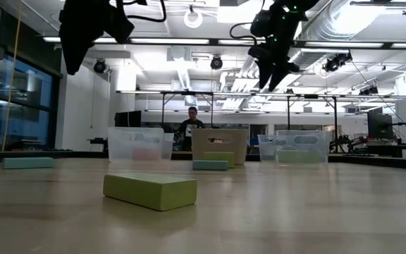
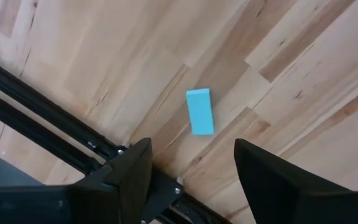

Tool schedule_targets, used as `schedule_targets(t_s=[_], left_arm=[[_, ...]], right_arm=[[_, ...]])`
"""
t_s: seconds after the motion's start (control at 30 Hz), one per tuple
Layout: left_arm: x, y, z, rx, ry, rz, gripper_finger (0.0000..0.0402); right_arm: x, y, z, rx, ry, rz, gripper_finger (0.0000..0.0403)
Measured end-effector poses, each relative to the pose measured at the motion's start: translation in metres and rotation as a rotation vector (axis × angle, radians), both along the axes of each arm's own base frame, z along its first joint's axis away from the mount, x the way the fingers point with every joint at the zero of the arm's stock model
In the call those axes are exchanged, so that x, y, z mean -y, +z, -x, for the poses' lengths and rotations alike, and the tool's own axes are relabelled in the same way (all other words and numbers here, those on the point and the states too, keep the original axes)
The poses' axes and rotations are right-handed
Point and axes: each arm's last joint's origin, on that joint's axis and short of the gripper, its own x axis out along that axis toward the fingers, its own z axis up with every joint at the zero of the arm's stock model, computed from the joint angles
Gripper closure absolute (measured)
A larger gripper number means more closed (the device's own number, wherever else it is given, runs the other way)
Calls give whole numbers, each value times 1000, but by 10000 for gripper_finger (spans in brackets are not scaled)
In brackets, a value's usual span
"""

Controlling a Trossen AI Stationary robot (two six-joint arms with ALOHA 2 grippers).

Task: Sort & place blocks by color
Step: Put the blue block into the grey bin

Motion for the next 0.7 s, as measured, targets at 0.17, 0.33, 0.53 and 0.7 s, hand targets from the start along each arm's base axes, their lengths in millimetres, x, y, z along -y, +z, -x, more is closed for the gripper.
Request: schedule_targets(t_s=[0.17, 0.33, 0.53, 0.7], left_arm=[[1, -10, 5, -15, 70, 5, 181], [5, -36, 18, -34, 148, 44, 188], [8, -60, 21, 10, 198, 83, 194], [9, -84, 22, 38, 206, 80, 194]], right_arm=[[-4, 0, -4, 0, 16, 0, 210], [-5, 0, -4, 0, 18, 1, 210], [-4, 0, -5, 4, 18, 4, 210], [-4, 0, -5, 4, 17, 4, 210]])
